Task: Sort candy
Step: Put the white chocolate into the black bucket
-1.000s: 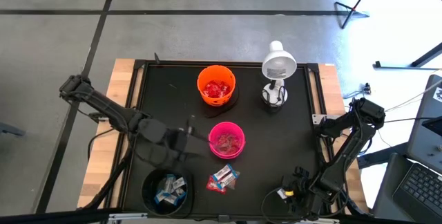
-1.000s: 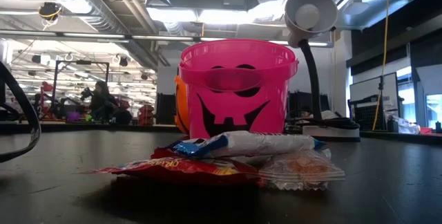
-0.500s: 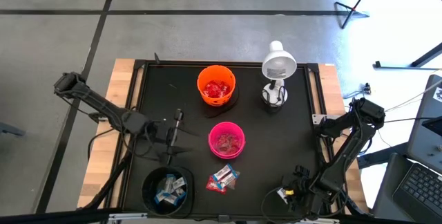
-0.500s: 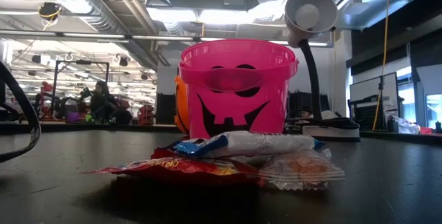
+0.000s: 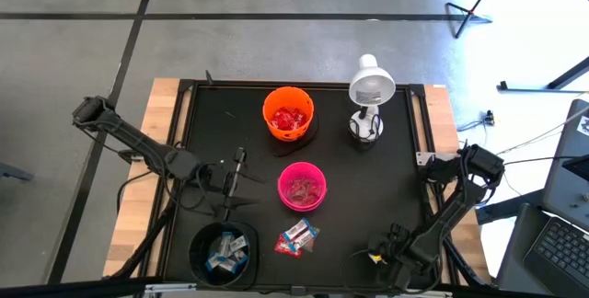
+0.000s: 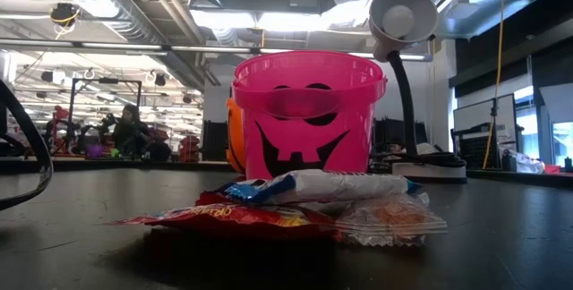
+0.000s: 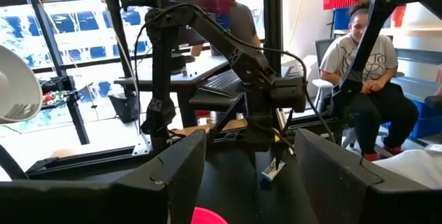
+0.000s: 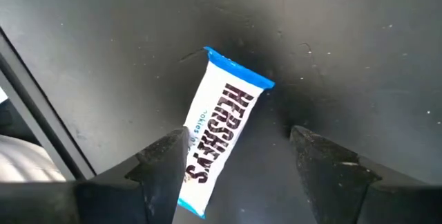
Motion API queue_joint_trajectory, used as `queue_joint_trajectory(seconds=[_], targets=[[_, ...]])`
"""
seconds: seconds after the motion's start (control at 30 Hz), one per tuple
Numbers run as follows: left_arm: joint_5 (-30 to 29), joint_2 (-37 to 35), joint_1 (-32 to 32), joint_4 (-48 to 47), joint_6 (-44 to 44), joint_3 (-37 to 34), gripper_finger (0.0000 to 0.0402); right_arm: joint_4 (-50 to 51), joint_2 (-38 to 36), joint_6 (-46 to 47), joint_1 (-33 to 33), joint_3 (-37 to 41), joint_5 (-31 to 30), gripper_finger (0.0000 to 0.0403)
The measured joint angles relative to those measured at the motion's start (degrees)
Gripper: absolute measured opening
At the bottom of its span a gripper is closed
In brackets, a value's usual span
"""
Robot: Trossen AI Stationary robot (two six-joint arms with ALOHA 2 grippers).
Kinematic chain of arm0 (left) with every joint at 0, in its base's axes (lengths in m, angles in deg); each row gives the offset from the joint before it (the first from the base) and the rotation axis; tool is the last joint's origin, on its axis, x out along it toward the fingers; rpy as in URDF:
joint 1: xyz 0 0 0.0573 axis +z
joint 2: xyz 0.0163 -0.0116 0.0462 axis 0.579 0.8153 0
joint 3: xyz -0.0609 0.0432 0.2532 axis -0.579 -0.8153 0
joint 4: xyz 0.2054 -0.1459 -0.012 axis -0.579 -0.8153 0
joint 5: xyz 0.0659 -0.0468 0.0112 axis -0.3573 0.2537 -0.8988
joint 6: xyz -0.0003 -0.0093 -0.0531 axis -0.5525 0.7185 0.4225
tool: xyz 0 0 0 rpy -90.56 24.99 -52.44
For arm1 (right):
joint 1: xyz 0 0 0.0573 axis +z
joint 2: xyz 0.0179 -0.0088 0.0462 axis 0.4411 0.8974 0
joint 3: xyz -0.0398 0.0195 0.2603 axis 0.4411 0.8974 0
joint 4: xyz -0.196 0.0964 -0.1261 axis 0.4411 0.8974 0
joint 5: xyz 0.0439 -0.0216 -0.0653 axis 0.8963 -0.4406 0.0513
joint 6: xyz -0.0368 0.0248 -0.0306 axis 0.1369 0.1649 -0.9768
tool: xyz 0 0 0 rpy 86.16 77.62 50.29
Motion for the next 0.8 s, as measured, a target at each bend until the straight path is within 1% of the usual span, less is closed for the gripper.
queue_joint_trajectory(seconds=[0.37,0.6,0.8], targets=[[0.1,0.0,0.0,0.0,-0.1,0.0,0.0213,2.3,1.1,1.5,0.0,-0.1,0.6,0.0253],[0.1,0.0,0.0,0.0,-0.1,0.0,0.0213,12.9,0.7,3.6,0.0,-1.5,0.5,0.0253],[0.1,0.0,0.0,0.0,0.2,0.0,0.0213,12.9,-1.4,3.6,0.1,-4.5,-3.0,0.0252]])
